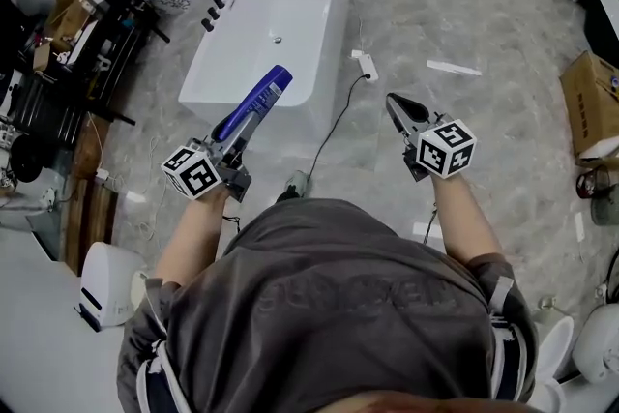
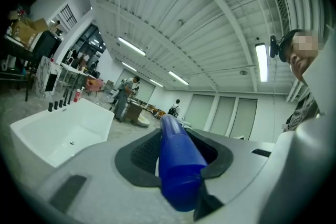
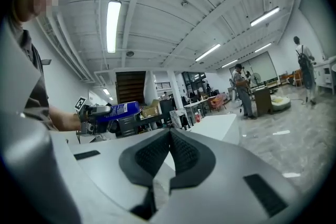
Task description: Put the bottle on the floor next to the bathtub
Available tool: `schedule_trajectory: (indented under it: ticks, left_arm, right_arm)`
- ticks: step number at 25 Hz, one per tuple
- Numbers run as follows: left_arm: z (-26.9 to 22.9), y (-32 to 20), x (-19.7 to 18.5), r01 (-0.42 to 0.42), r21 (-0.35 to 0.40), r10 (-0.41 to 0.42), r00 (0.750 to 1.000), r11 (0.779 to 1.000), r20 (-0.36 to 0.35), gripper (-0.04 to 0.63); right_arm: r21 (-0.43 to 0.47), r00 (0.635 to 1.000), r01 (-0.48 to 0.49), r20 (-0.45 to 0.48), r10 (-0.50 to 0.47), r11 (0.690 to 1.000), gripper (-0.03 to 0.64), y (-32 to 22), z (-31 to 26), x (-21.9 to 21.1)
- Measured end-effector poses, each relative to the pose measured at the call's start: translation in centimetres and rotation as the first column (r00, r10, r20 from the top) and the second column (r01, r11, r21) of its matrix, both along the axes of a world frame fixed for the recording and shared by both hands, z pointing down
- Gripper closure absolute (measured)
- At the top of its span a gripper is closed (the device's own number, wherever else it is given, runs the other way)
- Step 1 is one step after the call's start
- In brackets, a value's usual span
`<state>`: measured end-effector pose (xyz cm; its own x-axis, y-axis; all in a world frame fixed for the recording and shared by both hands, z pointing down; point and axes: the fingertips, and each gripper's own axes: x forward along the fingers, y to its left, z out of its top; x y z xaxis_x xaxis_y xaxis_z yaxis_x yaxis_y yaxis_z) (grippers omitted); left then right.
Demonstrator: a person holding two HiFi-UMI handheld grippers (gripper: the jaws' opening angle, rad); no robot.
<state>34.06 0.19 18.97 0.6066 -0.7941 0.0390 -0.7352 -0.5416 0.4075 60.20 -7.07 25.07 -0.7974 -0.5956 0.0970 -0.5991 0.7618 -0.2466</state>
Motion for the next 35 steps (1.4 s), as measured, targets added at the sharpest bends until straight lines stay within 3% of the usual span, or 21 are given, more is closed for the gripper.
schedule_trajectory:
  ticks: [8, 10, 13, 19, 22, 27, 35]
  left_arm:
    - [1.3, -4.0, -10.4, -0.064, 0.04, 0.067, 0.994, 0.997, -0.09, 0.454]
    - [2.6, -5.6, -16.2, -0.089, 0.054, 0.095, 0.988, 0.995, -0.119, 0.454]
    - [5.0, -8.2, -28.5, -0.121, 0.063, 0.128, 0.983, 0.991, -0.133, 0.454]
    - [6.6, -9.6, -45.8, -0.179, 0.022, 0.18, 0.984, 0.984, -0.007, 0.454]
    - [5.9, -10.7, -52.9, -0.2, 0.001, 0.2, 0.98, 0.98, -0.004, 0.454]
    - [5.3, -10.8, -57.3, -0.2, -0.016, 0.2, 0.98, 0.98, -0.023, 0.454]
    - [6.4, -9.0, -55.5, -0.132, -0.07, 0.136, 0.989, 0.989, 0.054, 0.454]
  right_arm:
    - [0.022, 0.995, -0.013, -0.097, 0.015, 1.0, 0.624, -1.5, -0.3, -10.2]
    - [0.022, 0.994, -0.033, -0.104, 0.035, 0.999, 0.624, -2.6, 0.4, -15.6]
    - [0.038, 0.995, -0.056, -0.083, 0.059, 0.998, 0.624, -4.3, 1.3, -27.5]
    - [0.023, 0.996, -0.077, 0.034, 0.076, 0.997, 0.624, -5.3, 0.3, -45.9]
    - [-0.01, 0.996, -0.081, 0.033, 0.081, 0.997, 0.624, -5.3, -0.4, -53.7]
    - [-0.032, 0.997, -0.08, -0.022, 0.079, 0.996, 0.624, -4.4, -0.9, -58.1]
    - [0.009, 0.999, -0.024, -0.038, 0.024, 1.0, 0.624, -3.4, -0.5, -55.5]
